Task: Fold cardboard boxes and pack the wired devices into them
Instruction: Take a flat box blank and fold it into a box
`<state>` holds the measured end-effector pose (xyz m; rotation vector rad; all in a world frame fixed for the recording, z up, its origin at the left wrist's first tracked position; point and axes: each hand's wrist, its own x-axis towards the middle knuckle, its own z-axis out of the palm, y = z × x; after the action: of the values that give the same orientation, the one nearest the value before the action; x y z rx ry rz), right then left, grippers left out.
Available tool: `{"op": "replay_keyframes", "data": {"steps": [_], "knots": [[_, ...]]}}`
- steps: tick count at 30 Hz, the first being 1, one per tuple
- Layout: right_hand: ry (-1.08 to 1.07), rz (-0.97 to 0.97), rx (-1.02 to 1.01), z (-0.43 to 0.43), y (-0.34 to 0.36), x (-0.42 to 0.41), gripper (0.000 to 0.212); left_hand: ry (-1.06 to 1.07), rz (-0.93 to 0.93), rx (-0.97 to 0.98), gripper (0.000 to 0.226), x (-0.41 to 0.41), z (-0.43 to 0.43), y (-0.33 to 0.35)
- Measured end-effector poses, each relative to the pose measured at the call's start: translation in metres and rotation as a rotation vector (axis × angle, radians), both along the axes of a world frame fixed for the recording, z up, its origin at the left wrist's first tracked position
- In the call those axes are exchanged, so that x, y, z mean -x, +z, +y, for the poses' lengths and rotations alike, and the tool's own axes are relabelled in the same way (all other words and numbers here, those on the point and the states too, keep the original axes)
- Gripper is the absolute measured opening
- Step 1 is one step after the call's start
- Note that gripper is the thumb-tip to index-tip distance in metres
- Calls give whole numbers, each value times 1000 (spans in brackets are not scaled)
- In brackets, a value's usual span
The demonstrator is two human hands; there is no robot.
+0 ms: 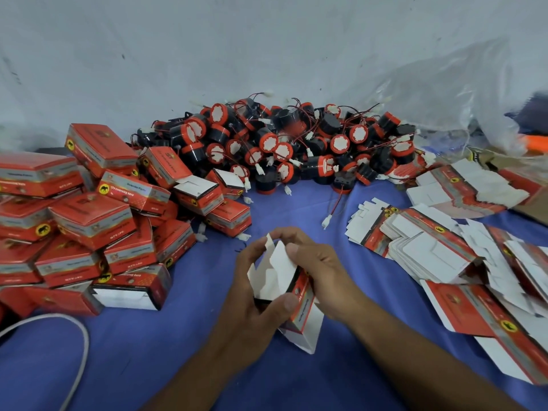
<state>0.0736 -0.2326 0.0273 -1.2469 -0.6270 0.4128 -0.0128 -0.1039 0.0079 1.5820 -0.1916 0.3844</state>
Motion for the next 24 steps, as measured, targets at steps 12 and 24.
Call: {"op": "replay_keyframes", "data": {"steps": [12,24], "knots": [[-511,-432,214,1,6,4,40,275,-265,-439,57,4,-6,8],[129,103,59,5,1,9,61,526,-115,-601,51,-9,8,1]]}}
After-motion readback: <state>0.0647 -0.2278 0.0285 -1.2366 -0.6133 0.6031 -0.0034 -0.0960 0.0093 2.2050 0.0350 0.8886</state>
